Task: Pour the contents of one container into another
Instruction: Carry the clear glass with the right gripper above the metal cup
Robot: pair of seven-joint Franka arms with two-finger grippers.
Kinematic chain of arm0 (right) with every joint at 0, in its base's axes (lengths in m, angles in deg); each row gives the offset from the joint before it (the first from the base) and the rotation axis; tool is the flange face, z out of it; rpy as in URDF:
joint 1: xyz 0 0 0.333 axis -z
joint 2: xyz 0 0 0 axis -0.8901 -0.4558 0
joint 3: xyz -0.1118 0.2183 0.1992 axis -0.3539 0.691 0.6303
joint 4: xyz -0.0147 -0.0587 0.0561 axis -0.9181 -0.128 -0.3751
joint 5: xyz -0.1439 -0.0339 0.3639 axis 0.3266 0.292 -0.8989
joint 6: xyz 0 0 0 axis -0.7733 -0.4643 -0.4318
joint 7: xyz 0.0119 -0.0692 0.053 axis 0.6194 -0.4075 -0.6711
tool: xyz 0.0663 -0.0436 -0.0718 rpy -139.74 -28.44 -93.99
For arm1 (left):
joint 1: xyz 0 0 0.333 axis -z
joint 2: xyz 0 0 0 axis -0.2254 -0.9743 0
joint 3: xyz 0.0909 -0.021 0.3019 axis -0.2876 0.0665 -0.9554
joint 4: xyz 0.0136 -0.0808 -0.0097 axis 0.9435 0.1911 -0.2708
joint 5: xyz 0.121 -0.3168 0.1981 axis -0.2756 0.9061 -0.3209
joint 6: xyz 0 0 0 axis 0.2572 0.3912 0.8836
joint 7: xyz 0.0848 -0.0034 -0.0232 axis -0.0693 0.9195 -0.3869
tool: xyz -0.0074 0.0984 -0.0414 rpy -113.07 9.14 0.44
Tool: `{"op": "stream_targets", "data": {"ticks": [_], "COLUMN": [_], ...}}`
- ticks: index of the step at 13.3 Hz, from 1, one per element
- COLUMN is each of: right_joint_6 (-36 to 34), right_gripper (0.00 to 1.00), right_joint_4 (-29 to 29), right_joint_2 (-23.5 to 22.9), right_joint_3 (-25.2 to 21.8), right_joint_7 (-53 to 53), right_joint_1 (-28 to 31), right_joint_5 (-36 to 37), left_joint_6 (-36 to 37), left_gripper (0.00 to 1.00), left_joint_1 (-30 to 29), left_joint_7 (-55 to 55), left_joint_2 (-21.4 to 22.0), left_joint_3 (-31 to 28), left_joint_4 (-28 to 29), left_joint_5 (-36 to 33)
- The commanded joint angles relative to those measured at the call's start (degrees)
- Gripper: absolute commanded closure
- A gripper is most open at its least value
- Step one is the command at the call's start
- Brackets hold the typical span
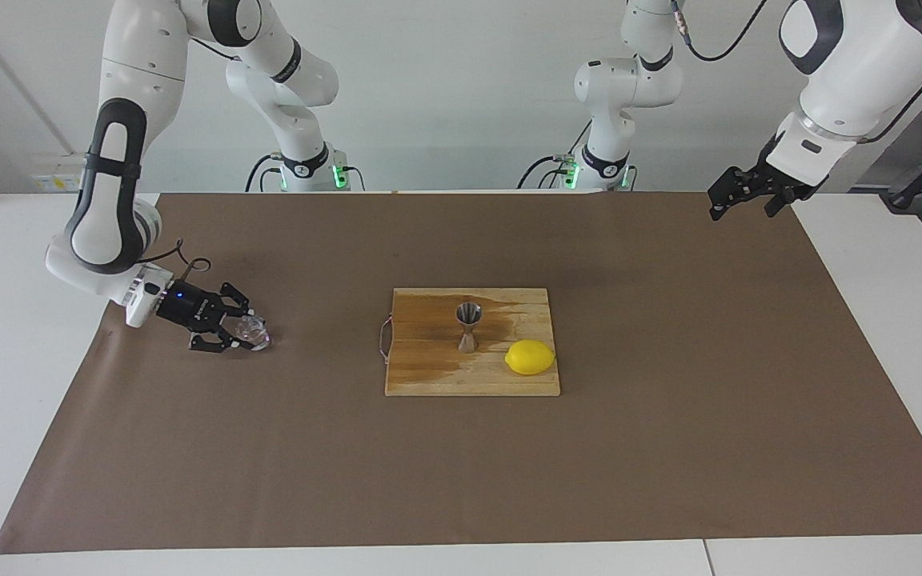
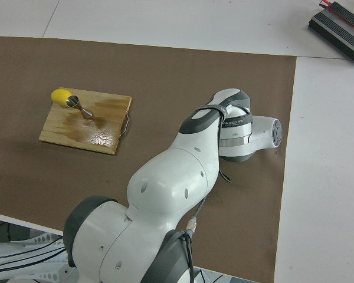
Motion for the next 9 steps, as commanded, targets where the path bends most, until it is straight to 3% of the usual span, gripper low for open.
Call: {"op": "stream_targets", "data": {"ticks": [1,3,9], "right_joint_6": [-0.16,0.19,2.56], "right_gripper": [0.74,0.80,0.83], "right_joint_4": [-0.23,-0.14,3.46], "right_joint_2": [3.08,5.62,9.76], "right_joint_3": [-0.41,-0.32,2.84], "right_joint_7": [0.15,2.44,15.35], "right_joint_1": [-0.15,-1.54,-3.49], "right_joint_5": [-0.76,-0.76,2.93], "left_joint_6": [0.20,0.20,0.20], "left_gripper": [0.00,0.00,0.00], "left_joint_1": [-2.99,-4.14,-3.88], "left_joint_7": [-0.02,0.16,0.07], "left_joint_2": [1.80,1.80,1.80], "left_joint_3": [0.28,0.01,0.10], "left_joint_4": [1.81,1.81,1.81], "left_joint_5": [-0.49,-0.49,-0.58]}}
